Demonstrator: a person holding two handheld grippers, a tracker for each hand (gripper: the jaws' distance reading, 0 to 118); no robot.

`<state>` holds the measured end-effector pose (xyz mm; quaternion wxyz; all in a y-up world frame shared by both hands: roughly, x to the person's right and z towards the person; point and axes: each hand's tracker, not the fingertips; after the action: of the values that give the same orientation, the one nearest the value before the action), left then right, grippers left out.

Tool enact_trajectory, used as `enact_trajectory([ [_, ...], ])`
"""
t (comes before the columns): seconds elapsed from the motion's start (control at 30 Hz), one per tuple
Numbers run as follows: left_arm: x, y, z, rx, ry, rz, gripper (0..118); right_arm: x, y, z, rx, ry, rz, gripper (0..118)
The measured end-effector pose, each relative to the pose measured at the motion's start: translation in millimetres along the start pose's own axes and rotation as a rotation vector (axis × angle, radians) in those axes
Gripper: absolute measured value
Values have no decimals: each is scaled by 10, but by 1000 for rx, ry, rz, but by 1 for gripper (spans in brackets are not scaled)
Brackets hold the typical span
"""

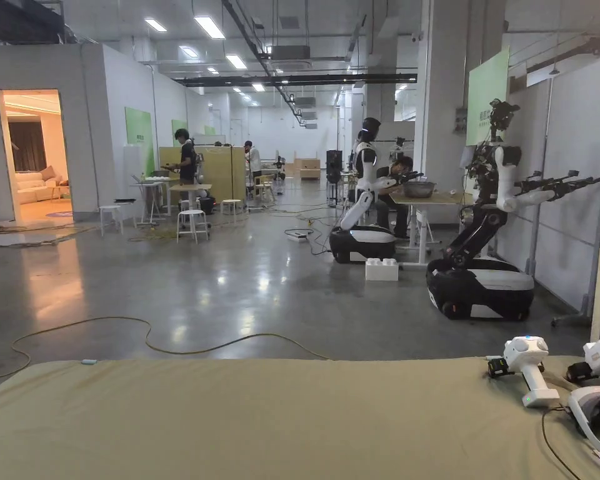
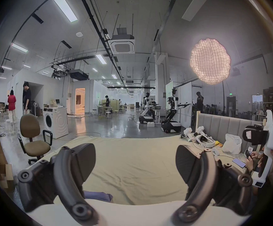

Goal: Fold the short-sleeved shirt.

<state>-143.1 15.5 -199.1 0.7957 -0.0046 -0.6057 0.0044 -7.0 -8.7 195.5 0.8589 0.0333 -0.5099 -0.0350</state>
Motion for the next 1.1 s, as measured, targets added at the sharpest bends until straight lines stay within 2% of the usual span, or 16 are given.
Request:
enact_trajectory([
  [0.23,-42,-7,20,12,61,0,109,34,4,-3,12,-29,-24,118],
  [0.87,22,-47,-3,-29,48,-21,109,31,-40,0,-25,-42,-5,118],
  [1.1,6,-40,4,-34,58,-21,109,55,-29,-6,-21,-36,-33,118],
])
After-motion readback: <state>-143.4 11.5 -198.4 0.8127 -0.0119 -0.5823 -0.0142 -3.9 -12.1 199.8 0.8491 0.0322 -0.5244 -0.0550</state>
